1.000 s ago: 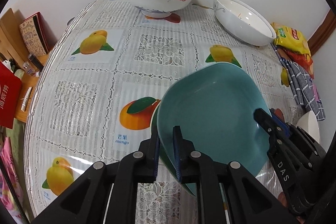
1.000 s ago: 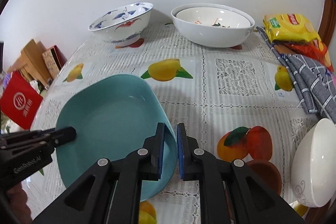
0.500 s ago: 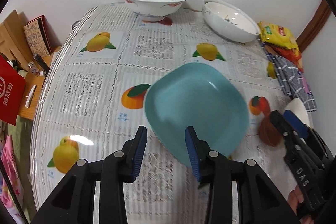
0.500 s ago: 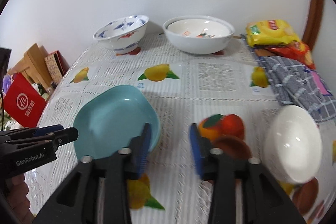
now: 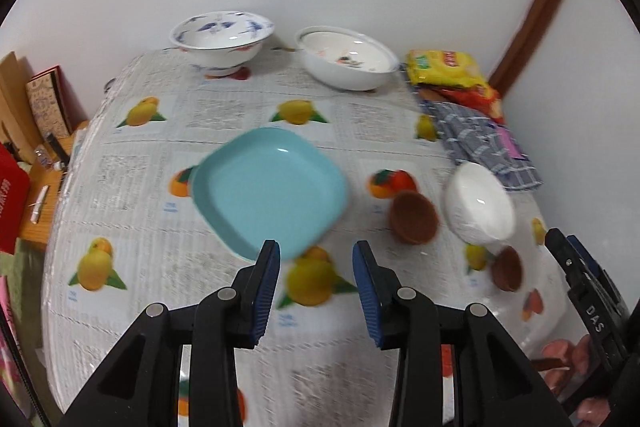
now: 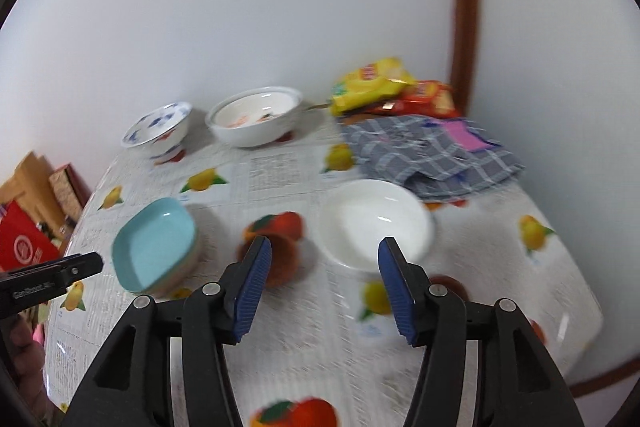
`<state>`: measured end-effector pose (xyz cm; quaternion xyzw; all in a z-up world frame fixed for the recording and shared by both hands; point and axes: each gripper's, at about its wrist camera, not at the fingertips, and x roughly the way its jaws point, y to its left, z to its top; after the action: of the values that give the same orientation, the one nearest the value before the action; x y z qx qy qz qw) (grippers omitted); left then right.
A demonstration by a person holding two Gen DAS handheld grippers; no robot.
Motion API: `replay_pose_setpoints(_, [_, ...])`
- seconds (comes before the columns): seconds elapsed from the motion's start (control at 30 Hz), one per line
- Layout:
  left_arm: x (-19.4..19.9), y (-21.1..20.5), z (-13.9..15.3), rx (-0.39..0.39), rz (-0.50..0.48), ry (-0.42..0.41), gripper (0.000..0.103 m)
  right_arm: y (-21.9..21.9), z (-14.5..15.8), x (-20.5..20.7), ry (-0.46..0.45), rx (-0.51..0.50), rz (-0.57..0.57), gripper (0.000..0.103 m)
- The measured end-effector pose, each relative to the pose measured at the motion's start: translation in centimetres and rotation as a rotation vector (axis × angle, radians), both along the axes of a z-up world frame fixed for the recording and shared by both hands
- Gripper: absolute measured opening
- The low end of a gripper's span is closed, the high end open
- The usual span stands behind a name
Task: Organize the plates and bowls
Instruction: 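Move the left tool toward one small brown clay bowl while the right tool approaches the other, then close the left tool on one brown bowl rim while the right tool grips the other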
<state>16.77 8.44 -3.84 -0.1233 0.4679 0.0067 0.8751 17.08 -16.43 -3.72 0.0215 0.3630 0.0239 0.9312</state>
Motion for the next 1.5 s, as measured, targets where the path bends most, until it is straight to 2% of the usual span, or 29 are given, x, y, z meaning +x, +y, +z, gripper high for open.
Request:
replay_pose_setpoints(0.07, [-0.7, -1.3, 0.5, 0.009, -0.020, -0.015, 0.036, -1.8, 0.2, -1.2, -0.012, -0.003, -0.040, 0.057])
replay_pose_setpoints(0.2, [-1.6, -3.2, 1.3, -0.014, -0.072, -0.042, 0.036, -4.2, 0.3, -2.7, 0.025, 0.045, -0.034, 0.058])
replay_pose_setpoints(0.33, [-2.1, -5.3, 2.0, -0.009, -0.115, -0.059, 0.035, -5.8, 0.4, -3.8, 0.028, 0.023, -0.043, 0.059])
replay_pose_setpoints(0.6, [-1.3, -7.6, 2.0, -0.006, -0.157, -0.048, 0.035, -8.8, 0.2, -4.6, 0.043, 0.071, -0.051, 0.059])
replay_pose_setpoints(1.1, [3.3, -8.0, -3.3, -0.002, -0.102, 0.065, 0.036, -11.2, -6.0, -0.7, 0.165, 0.088, -0.083, 0.059])
replay_pose_setpoints(1.23, [4.6, -7.9, -4.5, -0.004, -0.094, 0.077, 0.036, -11.2, -7.2, 0.4, 0.162, 0.101, -0.068, 0.058])
replay_pose_setpoints(1.5, [7.0, -8.0, -6.3, -0.008, -0.090, 0.080, 0.036, -11.9, -10.2, 2.4, 0.192, 0.128, -0.097, 0.045])
